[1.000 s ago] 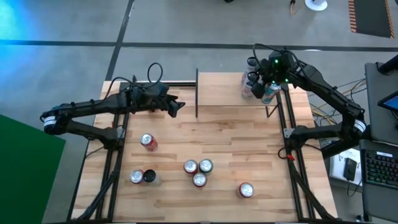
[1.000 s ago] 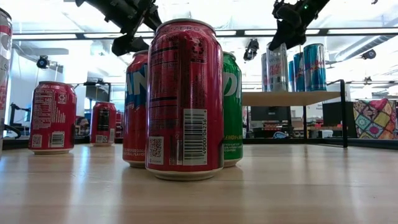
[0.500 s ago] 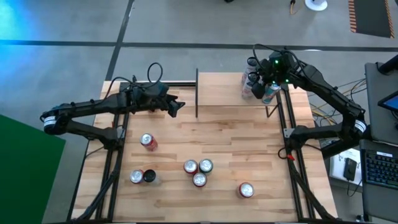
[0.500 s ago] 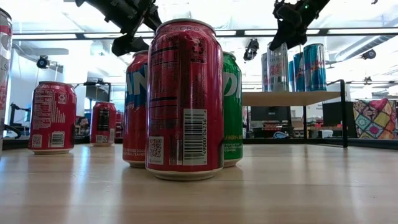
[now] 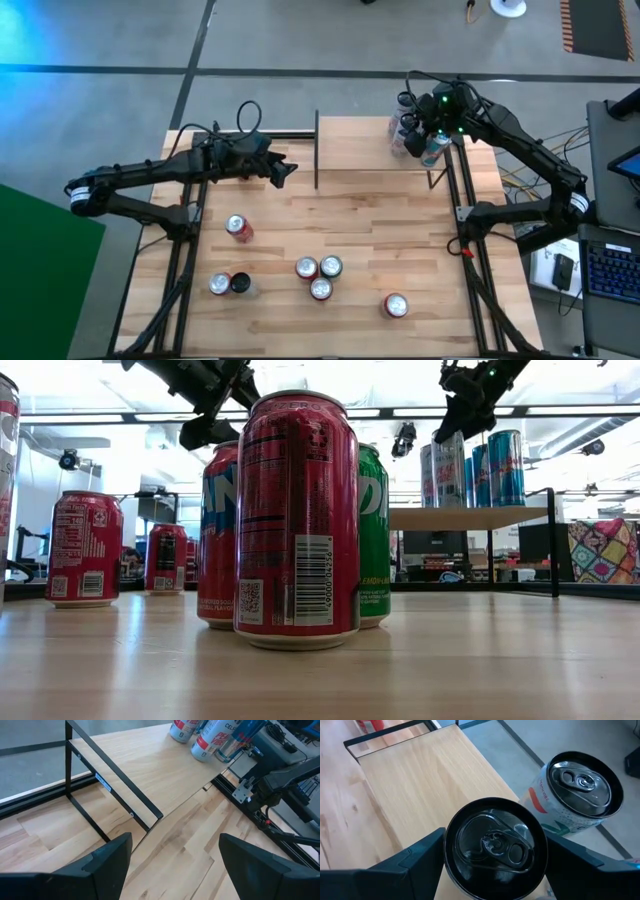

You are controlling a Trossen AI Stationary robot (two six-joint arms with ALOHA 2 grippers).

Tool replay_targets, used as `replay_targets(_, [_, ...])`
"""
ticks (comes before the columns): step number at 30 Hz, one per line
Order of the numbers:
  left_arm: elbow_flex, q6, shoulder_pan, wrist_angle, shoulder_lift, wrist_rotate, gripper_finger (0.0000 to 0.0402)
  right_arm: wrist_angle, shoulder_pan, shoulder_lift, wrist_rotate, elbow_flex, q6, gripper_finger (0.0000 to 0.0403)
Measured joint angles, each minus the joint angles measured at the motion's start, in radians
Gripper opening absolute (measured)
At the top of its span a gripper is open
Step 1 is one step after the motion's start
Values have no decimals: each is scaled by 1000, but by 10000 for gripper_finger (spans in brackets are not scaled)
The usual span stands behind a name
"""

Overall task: Place canned beverage on shelf
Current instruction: Put the top white-pink soda can on the shelf aligned with the other white-pink soda can

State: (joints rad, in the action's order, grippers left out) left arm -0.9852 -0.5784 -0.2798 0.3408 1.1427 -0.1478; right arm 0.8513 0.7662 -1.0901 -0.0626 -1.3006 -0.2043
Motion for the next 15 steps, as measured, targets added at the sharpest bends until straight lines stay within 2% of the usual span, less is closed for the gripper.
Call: replay_targets(15, [0,0,0,-1,0,-2,284,3,0,-1,2,0,8,283])
